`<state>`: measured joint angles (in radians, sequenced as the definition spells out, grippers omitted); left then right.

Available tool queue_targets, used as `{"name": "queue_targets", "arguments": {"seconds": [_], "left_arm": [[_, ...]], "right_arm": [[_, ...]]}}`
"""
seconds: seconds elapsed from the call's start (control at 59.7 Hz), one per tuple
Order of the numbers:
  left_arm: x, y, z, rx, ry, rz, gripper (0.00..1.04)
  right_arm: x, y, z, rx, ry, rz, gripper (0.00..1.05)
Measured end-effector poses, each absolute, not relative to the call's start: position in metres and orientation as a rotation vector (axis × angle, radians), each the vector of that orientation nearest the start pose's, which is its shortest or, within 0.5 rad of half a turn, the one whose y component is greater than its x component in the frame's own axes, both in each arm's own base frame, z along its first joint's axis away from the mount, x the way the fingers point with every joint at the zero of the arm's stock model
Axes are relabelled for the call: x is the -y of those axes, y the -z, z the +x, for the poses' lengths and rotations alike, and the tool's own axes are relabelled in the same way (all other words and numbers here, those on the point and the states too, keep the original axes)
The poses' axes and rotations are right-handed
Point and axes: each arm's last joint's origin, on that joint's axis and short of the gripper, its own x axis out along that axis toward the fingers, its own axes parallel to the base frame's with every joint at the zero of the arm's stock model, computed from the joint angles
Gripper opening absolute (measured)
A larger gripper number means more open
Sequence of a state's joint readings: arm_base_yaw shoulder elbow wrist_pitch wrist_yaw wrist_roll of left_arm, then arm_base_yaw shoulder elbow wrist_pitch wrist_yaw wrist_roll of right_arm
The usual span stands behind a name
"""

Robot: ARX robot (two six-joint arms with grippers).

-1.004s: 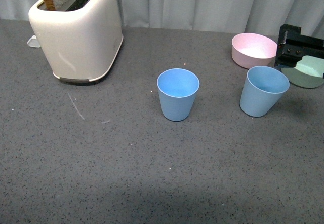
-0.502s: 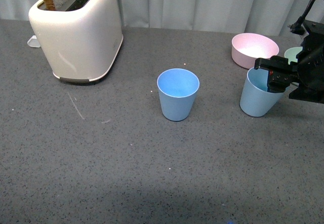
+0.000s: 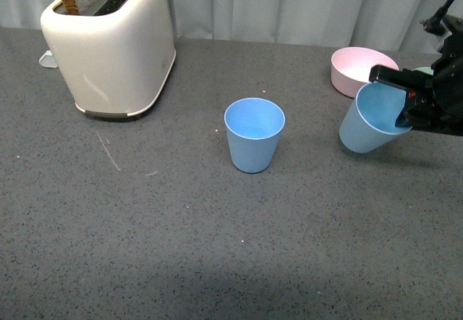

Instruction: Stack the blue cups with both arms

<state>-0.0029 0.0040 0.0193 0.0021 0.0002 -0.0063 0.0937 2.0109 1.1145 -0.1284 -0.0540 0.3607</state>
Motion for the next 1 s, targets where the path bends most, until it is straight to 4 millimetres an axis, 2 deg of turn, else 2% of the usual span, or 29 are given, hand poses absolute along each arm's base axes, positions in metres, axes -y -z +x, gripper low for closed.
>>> {"name": "queue_targets", "arguments": {"seconds": [0.134,0.251,0.335,0.586,0.904,1.004], "left_arm": [[0.0,-0.17,0.097,0.017,0.003,-0.007,0.98],[0.0,-0.17,0.097,0.017,0.003,-0.007,0.98],[0.0,-0.17,0.097,0.017,0.003,-0.007,0.98],[0.0,-0.17,0.097,0.017,0.003,-0.007,0.98],[0.0,-0.17,0.097,0.017,0.003,-0.007,0.98],[0.0,-0.17,0.097,0.017,0.003,-0.007,0.98]], "right_arm": [[-0.051,-0.129,0.377,-1.01,-0.041,0.347,0.01],[-0.083,-0.16,0.375,-0.968,-0.197,0.375,0.01],[-0.103,-0.171,0.374,-0.957,-0.263,0.371,0.01],[-0.133,-0.171,0.368,-0.988,-0.316,0.326,0.01],[-0.141,-0.161,0.368,-1.026,-0.313,0.307,0.01],[-0.139,-0.159,0.37,-1.025,-0.307,0.317,0.16]]}}
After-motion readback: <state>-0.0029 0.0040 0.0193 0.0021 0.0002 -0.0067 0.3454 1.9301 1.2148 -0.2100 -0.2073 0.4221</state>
